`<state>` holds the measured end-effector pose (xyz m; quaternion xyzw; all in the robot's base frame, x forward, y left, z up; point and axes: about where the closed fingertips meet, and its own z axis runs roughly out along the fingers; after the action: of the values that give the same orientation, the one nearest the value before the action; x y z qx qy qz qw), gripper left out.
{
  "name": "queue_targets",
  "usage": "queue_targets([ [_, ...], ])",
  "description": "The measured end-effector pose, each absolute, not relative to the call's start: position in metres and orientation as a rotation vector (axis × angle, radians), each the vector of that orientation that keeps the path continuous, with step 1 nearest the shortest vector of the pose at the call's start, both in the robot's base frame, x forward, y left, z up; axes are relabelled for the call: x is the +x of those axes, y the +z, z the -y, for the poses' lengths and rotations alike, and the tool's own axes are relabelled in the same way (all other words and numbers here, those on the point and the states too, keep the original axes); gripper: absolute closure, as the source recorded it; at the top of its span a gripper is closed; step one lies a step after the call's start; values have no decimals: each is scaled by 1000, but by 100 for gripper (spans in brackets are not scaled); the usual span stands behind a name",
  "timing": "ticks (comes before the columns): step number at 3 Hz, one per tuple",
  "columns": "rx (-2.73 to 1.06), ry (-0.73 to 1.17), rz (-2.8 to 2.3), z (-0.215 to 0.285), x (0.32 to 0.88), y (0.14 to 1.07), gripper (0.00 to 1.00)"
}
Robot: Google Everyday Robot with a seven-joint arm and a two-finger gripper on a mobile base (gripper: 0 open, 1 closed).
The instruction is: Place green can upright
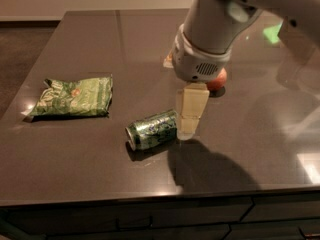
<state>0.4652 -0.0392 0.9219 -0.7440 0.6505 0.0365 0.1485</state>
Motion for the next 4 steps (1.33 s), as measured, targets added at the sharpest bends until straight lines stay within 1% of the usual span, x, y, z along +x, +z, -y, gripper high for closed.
queue_targets([
  [1, -2217, 82, -1836, 25, 467, 905, 0],
  [2, -2334, 21, -1775, 12, 465, 880, 0],
  [3, -2397, -9, -1753, 9, 463, 865, 0],
  [4, -2472, 1, -1700, -1, 448, 852, 0],
])
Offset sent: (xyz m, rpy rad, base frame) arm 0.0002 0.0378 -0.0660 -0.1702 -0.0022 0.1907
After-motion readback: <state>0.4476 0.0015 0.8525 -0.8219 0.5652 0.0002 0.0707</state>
